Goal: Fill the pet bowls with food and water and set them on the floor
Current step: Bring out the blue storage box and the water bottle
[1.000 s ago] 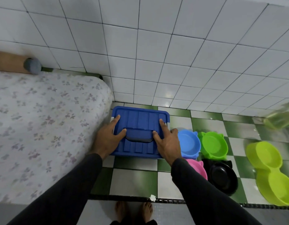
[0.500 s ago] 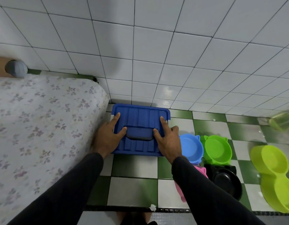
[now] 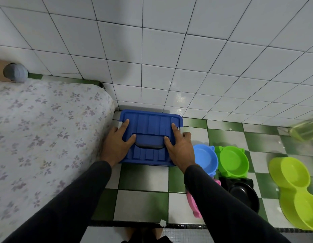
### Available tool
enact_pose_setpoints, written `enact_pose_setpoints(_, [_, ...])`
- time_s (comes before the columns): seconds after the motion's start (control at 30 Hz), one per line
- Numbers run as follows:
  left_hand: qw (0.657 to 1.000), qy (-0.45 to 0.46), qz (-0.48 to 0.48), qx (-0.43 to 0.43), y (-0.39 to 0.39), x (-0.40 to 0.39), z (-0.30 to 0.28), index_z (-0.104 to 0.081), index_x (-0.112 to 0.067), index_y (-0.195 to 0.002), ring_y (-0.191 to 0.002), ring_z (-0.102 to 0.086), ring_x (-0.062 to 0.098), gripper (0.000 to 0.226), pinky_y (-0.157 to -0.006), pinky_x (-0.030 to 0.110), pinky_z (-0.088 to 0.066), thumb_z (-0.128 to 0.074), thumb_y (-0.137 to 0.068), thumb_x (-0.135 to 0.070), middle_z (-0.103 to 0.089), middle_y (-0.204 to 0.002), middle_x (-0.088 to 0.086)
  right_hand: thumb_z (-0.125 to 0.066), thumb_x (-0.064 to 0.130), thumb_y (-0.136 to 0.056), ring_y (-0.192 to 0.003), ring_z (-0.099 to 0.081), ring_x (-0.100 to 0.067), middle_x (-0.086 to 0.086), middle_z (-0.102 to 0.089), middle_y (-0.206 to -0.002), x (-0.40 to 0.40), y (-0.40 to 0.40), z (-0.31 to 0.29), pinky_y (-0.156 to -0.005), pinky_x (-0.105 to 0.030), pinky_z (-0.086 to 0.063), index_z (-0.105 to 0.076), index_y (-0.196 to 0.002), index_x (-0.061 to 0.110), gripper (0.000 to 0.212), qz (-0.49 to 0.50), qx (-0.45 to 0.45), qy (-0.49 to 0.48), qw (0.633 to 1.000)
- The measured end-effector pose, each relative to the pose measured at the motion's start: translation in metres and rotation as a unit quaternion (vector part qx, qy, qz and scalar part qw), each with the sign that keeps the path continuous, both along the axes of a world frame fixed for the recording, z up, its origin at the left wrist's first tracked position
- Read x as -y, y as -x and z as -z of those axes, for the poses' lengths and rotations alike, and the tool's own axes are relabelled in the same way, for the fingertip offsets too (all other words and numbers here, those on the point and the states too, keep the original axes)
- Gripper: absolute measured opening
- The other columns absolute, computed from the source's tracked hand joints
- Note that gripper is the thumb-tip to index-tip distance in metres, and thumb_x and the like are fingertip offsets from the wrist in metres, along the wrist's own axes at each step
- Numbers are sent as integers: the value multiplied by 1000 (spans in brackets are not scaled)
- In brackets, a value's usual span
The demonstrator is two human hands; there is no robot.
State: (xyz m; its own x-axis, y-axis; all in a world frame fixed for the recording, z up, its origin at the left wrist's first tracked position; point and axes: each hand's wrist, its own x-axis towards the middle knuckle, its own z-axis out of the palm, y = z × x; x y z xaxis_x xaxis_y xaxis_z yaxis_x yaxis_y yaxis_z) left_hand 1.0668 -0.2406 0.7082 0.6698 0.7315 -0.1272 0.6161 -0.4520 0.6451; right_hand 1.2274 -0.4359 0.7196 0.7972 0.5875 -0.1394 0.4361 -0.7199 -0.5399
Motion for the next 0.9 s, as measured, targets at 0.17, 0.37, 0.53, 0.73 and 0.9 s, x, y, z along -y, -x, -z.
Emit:
enact_pose_setpoints(0.17, [1000, 9, -4, -12, 0, 8, -8, -21, -37, -163, -136, -42, 33, 71, -113, 40, -37, -54, -102, -51, -34, -152, 14, -45, 59, -100, -120, -52, -32, -13, -31, -141, 0, 2, -5, -99, -45, -53, -12, -159, 39, 71, -12, -9, 10, 1000])
enact_pose_setpoints(0.37, [999, -32, 12, -40, 10, 27, -23, -27, -24, -163, -152, -25, 32, 73, -122, 45, -32, -57, -102, -48, -16, -166, 10, -44, 56, -102, -147, -24, -35, -15, -11, -164, 13, 10, -16, -115, -48, -40, -18, -160, 26, 71, -52, 33, 48, 997])
enact_pose_setpoints(0.53, [995, -80, 33, -52, 24, 46, -36, -40, -16, -158, -155, -20, 35, 68, -125, 47, -25, -59, -101, -47, -19, -168, 18, -42, 57, -102, -147, -24, -37, -14, -11, -167, 34, 17, -23, -115, -50, -38, -19, -160, 23, 72, -95, 50, 78, 991])
enact_pose_setpoints(0.73, [988, -108, 67, -92, 46, 74, -50, -40, -15, -158, -155, -22, 32, 68, -125, 49, -26, -54, -102, -51, -26, -167, 18, -40, 60, -101, -151, -22, -34, -15, -18, -166, 61, 28, -35, -119, -49, -31, -24, -159, 21, 72, -137, 93, 113, 980])
enact_pose_setpoints(0.9, [977, -138, 97, -133, 66, 99, -64, -39, -18, -158, -152, -29, 30, 67, -122, 51, -28, -52, -102, -52, -34, -164, 13, -41, 53, -102, -152, -21, -33, -16, -25, -164, 90, 45, -47, -123, -48, -23, -28, -158, 18, 67, -152, 115, 123, 974])
